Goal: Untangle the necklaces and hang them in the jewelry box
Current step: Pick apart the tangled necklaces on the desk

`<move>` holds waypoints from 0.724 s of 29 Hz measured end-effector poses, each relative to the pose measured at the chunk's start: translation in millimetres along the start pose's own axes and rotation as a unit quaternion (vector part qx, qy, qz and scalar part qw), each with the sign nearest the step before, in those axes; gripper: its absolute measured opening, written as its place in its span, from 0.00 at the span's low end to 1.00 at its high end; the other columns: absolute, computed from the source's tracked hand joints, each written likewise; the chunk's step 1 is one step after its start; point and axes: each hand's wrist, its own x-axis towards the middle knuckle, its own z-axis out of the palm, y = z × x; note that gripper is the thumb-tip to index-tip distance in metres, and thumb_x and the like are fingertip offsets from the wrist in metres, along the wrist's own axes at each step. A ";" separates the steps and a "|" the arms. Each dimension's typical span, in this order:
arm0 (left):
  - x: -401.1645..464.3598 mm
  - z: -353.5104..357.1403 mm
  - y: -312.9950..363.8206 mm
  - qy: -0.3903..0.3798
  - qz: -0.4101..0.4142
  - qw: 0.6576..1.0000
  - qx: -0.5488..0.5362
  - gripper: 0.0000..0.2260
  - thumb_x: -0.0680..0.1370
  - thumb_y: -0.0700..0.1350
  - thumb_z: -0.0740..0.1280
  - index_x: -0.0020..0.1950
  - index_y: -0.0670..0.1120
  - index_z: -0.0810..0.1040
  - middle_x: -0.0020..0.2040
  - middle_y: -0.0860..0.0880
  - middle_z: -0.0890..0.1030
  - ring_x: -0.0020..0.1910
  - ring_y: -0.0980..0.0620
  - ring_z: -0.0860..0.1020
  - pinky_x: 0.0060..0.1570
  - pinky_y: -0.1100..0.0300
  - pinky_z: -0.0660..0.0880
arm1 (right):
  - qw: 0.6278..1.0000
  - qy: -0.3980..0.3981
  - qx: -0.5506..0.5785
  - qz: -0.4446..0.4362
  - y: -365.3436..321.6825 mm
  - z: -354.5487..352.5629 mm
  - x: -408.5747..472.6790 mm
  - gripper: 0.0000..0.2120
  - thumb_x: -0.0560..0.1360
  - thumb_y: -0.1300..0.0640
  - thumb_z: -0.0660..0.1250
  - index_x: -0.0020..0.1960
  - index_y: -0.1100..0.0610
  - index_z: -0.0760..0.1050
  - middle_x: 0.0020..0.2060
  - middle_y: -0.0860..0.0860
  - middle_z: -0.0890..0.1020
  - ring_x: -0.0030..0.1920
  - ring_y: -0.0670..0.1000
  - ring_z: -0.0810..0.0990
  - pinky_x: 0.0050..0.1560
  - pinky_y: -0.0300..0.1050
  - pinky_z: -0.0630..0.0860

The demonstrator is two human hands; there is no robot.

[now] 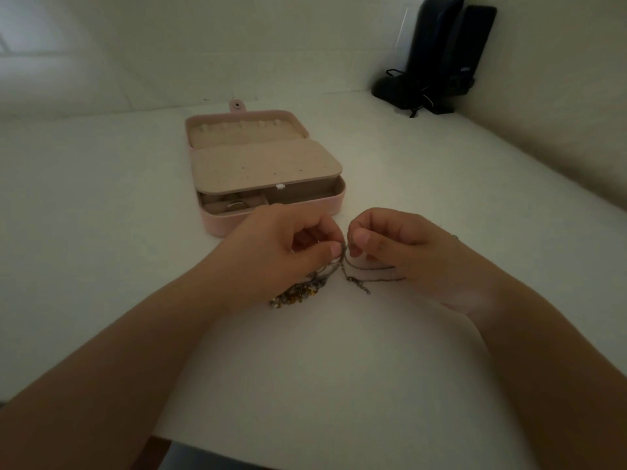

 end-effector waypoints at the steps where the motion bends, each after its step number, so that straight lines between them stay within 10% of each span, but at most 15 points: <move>1: 0.0 -0.7 -0.1 -0.003 -0.003 1.000 -0.007 0.04 0.73 0.45 0.68 0.41 0.54 0.79 0.35 0.54 0.82 0.34 0.60 0.80 0.37 0.70 0.75 | 1.000 -0.001 0.004 -0.001 -0.1 0.0 -0.1 0.07 0.76 0.53 0.62 0.41 0.54 0.74 0.35 0.49 0.75 0.38 0.46 0.71 0.41 0.39 0.67; 13: 1.7 -1.4 0.2 0.031 -0.023 0.996 -0.085 0.02 0.70 0.43 0.70 0.38 0.50 0.79 0.32 0.55 0.81 0.31 0.62 0.77 0.36 0.71 0.74 | 0.997 0.010 0.068 0.020 -2.8 0.5 0.6 0.07 0.77 0.62 0.60 0.42 0.57 0.74 0.36 0.49 0.80 0.37 0.42 0.78 0.40 0.32 0.73; 21: 2.5 -3.6 -0.1 -0.003 -0.062 0.984 -0.166 0.06 0.73 0.42 0.65 0.37 0.50 0.74 0.33 0.50 0.83 0.38 0.41 0.79 0.46 0.46 0.74 | 0.986 0.141 0.007 0.085 5.2 -6.1 6.2 0.08 0.78 0.57 0.59 0.43 0.53 0.75 0.25 0.47 0.78 0.23 0.45 0.71 0.26 0.35 0.67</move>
